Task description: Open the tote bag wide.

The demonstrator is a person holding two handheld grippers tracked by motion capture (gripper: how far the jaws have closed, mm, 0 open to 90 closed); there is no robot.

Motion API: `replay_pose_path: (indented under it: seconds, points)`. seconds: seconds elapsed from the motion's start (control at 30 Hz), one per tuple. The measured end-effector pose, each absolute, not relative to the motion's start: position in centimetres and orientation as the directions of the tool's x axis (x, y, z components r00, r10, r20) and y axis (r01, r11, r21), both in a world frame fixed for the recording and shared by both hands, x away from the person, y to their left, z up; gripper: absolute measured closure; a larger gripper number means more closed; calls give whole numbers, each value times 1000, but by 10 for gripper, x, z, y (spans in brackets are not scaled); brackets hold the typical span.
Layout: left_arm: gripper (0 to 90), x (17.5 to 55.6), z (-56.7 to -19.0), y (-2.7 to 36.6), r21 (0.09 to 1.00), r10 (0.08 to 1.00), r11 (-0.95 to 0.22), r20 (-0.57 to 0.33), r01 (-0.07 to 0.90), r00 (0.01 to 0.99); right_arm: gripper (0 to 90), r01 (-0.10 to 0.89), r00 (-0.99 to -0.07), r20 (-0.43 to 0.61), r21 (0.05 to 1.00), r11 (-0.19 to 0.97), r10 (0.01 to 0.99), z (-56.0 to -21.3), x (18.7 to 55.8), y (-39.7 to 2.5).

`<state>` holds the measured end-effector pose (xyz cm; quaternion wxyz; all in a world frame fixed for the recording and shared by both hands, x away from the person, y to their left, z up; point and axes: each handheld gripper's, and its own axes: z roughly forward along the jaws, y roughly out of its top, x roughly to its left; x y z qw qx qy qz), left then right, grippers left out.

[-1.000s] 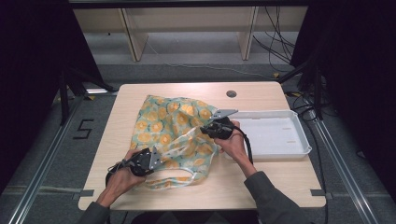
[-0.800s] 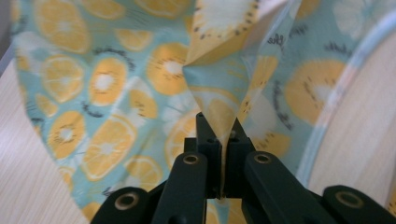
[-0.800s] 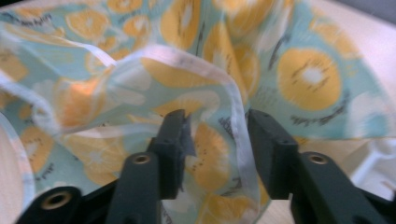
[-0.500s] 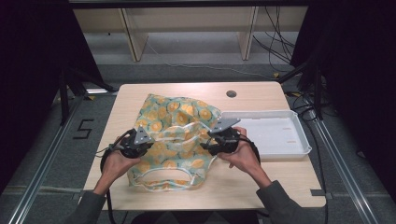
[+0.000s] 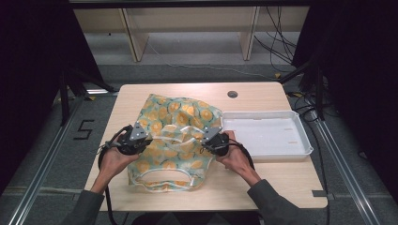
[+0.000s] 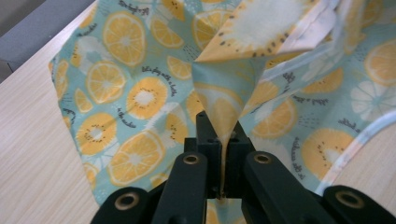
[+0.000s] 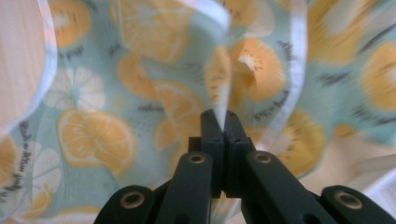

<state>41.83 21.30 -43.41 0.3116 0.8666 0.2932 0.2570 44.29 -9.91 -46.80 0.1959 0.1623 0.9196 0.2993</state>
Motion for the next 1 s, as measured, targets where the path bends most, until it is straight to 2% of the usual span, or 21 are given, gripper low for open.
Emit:
replay_pose_path:
  seconds: [0.2,0.4,0.47,0.57,0.67,0.73,0.77,0.83,1.0]
  points:
    - [886,431,-418,229,757,702,-555,204,345,682,900,136,-855,-236,758,638,462,-412,455,-111]
    - [884,452,-401,232,782,754,-500,182,372,631,900,142,-807,-250,797,587,535,-378,493,-103]
    - [884,464,-396,232,781,760,-508,210,363,615,900,142,-794,-263,796,588,548,-375,505,-99]
    - [884,475,-396,232,800,811,-443,164,405,562,900,159,-775,-271,792,590,571,-374,523,-92]
    - [882,488,-396,229,800,820,-435,162,413,550,900,209,-748,-266,776,595,609,-377,546,-89]
    - [881,498,-398,226,782,822,-449,172,432,543,900,206,-739,-273,779,592,616,-380,553,-88]
    - [879,502,-400,223,794,832,-426,156,433,532,900,252,-728,-240,777,577,642,-383,558,-88]
    - [875,512,-404,220,778,829,-442,164,447,534,900,260,-727,-251,761,594,640,-390,570,-88]
    - [831,533,-427,211,750,846,-422,124,509,519,900,348,-709,-205,730,588,674,-412,589,-87]
